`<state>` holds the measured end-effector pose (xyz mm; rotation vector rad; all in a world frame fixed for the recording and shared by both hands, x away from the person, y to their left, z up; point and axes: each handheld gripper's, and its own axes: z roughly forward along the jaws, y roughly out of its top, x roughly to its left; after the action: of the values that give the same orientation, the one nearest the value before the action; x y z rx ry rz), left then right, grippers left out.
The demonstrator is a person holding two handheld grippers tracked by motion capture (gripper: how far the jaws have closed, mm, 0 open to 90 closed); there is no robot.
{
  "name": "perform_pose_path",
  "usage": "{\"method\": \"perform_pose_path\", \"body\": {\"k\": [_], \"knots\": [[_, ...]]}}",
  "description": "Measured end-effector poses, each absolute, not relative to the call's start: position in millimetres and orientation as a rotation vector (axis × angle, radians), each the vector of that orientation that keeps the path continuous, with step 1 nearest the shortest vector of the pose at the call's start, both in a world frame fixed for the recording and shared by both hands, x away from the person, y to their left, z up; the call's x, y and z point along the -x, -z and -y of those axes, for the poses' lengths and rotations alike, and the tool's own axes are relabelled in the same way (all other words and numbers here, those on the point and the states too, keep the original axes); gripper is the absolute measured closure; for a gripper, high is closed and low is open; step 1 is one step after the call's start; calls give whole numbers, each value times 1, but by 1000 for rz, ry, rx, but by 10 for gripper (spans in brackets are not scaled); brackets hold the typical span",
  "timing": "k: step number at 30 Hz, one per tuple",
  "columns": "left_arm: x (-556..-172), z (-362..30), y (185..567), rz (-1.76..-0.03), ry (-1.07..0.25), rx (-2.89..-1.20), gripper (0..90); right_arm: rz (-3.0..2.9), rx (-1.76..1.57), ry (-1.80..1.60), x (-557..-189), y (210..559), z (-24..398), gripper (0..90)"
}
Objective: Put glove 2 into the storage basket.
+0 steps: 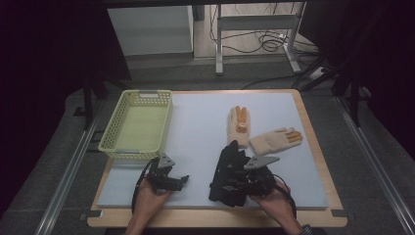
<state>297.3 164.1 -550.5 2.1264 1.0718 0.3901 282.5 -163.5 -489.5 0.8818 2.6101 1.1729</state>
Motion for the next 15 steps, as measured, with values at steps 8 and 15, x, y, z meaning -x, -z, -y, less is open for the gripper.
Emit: {"method": "perform_pose_path", "body": {"k": [8,15], "knots": [[-297,-164,551,-1071,-391,-2127,109,-2615,-921,-1102,-278,508,159,869],[-297,-164,551,-1072,-392,-2128,108,-2601,-902,-1199,-280,494,146,877]]}}
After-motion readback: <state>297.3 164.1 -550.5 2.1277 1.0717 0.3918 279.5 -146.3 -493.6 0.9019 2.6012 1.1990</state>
